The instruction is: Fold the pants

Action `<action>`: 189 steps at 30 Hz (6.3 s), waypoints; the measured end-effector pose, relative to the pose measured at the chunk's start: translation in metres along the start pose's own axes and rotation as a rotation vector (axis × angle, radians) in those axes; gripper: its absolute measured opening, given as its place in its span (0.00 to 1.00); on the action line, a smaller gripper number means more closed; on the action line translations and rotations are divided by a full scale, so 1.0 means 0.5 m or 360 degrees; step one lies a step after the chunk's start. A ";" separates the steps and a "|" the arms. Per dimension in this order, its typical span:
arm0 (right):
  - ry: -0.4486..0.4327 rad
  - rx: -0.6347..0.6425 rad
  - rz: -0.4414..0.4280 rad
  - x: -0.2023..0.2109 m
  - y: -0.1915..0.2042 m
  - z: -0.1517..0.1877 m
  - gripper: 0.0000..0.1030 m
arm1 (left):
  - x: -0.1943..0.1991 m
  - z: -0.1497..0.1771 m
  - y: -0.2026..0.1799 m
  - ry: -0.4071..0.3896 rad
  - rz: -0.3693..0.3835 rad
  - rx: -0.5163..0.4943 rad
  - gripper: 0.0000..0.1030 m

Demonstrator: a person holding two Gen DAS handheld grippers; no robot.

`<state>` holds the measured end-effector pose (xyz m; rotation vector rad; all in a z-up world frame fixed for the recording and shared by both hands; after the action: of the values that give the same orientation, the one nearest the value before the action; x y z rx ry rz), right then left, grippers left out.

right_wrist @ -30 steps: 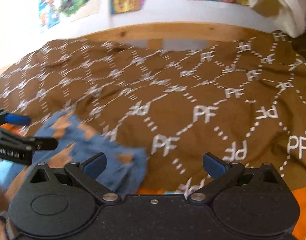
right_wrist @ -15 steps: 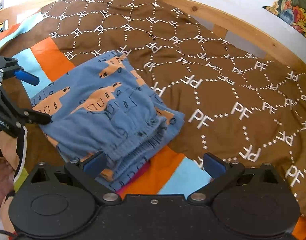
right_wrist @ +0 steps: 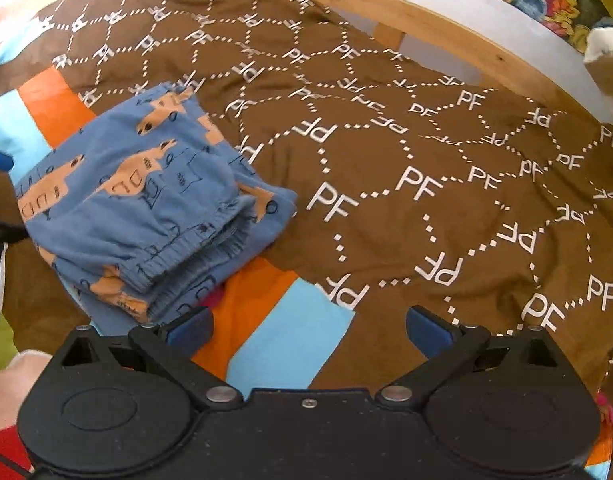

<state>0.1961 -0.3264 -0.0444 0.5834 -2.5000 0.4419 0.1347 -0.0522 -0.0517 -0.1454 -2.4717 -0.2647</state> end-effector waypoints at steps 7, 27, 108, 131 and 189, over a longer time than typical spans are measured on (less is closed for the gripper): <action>-0.0047 -0.0084 -0.0033 0.005 0.003 -0.013 0.99 | 0.017 -0.005 -0.002 -0.0038 0.0016 -0.0041 1.00; -0.0420 -0.0846 -0.0301 -0.042 -0.007 -0.040 0.99 | -0.054 -0.090 0.068 -0.0093 0.0124 0.0354 1.00; -0.0522 -0.0687 -0.0013 -0.017 0.043 -0.059 0.17 | -0.008 -0.127 0.001 -0.0220 0.0094 0.0073 0.14; -0.0872 -0.0174 0.0367 -0.043 -0.037 -0.210 0.16 | -0.102 -0.280 -0.005 -0.0731 0.0187 0.0133 0.14; -0.0761 -0.0693 0.0532 0.197 0.093 -0.093 0.99 | 0.078 -0.124 0.002 -0.0562 0.0012 0.0263 1.00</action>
<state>0.1174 -0.2980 0.0398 0.0984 -3.0345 -0.1566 0.1407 -0.0636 0.0204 -0.1412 -2.8287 -0.0306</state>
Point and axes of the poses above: each gripper's, at about its wrist camera, not at the fingertips, and x roughly against the way its jaws point, y to its left, z to its underside, the point moved 5 cm from there along -x, roughly the way its jaws point, and after that the axes turned 14 degrees about -y, right-handed, at the moved point
